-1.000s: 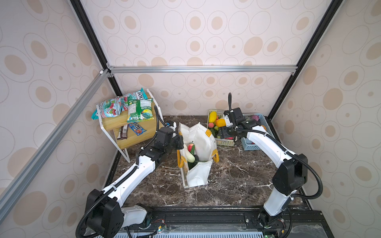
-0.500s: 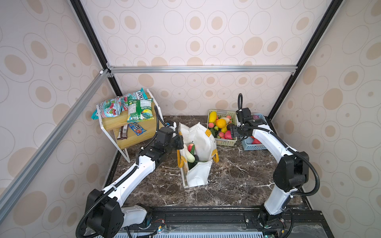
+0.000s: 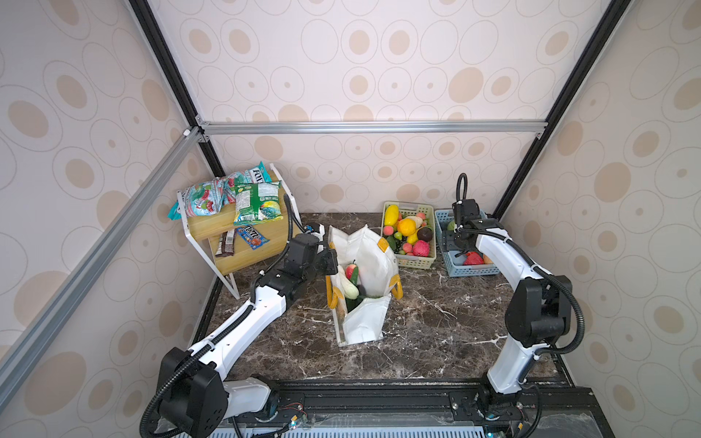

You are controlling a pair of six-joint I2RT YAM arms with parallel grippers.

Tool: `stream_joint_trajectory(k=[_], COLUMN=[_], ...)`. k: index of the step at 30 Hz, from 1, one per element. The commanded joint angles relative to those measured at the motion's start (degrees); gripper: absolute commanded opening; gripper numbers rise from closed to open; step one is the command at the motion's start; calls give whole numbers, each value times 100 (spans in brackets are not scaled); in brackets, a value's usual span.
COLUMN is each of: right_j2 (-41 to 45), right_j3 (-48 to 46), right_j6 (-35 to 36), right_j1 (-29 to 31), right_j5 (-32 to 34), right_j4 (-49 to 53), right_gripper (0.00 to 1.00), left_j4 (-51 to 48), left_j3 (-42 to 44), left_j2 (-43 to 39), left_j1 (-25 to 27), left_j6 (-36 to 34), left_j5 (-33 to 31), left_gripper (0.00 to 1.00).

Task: Place the food into the grocery bag and tie it
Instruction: 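Withdraw the right gripper from the bag toward the blue basket, then lower the right gripper into the blue basket toward the green cabbage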

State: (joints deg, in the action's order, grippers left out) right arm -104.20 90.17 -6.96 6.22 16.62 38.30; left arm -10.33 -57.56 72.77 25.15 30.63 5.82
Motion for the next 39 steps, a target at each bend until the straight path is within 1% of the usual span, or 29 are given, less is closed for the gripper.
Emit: stream_joint_trajectory(k=[1,11,20,24,31,39], right_j2=[-105,-292,-587,-715,-986,-1354], right_j3=[-33,185,498,596,797,1102], right_j6=[56,-21,-48,-33,-124,-218], right_j1=[-136,-462,-613,-687,-792,-919], right_j5=[36,-26,-104,-346,-488,-789], right_j4=[-59,-165,-233,-393,-677,-852], right_gripper=[82,82,82,82,86,87], left_j4=[127,119,110,83,51,48], left_j3=[-146,-194,-221,-281,-530,-667], left_j2=[35,85,170,249,511,712], left_j1=[-1,-13,-19,-37,-45,-48], left_j6=[-49,-84,-100,-135,-205,-216], left_j5=[-64,-86,-99,-99,-49,-38], left_gripper=[0,0,0,0,0,0])
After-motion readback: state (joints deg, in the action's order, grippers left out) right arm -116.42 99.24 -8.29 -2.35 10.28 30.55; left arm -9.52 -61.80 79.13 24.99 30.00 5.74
